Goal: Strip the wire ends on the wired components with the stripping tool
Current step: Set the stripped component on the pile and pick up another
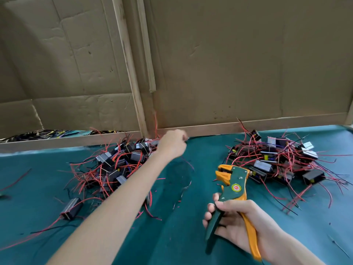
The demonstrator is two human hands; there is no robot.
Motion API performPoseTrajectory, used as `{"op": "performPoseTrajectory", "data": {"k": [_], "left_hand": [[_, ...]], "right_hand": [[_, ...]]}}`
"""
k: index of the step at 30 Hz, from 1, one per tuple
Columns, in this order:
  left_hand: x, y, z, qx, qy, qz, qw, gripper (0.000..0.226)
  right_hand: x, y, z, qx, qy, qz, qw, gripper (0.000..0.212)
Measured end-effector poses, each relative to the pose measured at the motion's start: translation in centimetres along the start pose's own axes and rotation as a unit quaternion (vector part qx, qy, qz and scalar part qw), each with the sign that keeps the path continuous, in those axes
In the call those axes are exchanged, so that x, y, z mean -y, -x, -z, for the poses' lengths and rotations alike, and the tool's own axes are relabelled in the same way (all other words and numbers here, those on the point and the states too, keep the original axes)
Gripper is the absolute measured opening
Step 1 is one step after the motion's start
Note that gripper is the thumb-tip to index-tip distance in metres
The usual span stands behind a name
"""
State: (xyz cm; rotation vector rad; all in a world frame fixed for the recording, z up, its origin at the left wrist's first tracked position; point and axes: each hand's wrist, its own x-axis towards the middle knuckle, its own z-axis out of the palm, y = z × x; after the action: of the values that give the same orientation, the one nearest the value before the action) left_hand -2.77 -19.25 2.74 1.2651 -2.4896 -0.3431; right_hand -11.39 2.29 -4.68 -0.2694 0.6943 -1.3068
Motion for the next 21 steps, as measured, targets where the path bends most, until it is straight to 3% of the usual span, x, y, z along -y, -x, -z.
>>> {"op": "performPoseTrajectory", "data": {"k": [4,8,10,12,14,17,19,21], "left_hand": [[5.5,0.1,-0.6,0.05,-0.246,0.042,0.967,0.024],[6.2,0.2,-1.4,0.047,-0.324,0.028,0.944,0.003],[5.8,0.2,-1.9,0.027,-0.33,0.024,0.943,0.011],[5.1,0.2,-2.1,-0.015,-0.265,0.017,0.964,0.013],[3.9,0.3,-1.5,-0.081,-0.111,0.021,0.99,0.015],[2.0,1.2,-0.2,-0.143,0.17,0.054,0.973,0.017],[1.2,2.6,-0.1,-0.122,0.26,0.076,0.955,0.024],[1.0,4.3,-1.2,-0.074,0.25,0.085,0.962,0.022]], "right_hand": [[0.0,0.1,-0.1,0.004,0.008,0.0,1.0,0.026],[0.1,0.5,-0.3,0.002,0.009,0.002,1.0,0.021],[0.1,0.8,-0.3,-0.001,0.01,0.004,1.0,0.018],[0.2,0.9,-0.4,-0.006,0.011,0.009,1.0,0.015],[0.4,1.0,-0.5,-0.008,0.009,0.014,1.0,0.015],[0.5,1.0,-0.5,-0.013,0.006,0.02,1.0,0.015],[0.5,0.9,-0.4,-0.013,0.01,0.024,1.0,0.015],[0.5,1.0,-0.4,-0.011,0.012,0.028,0.999,0.015]]}}
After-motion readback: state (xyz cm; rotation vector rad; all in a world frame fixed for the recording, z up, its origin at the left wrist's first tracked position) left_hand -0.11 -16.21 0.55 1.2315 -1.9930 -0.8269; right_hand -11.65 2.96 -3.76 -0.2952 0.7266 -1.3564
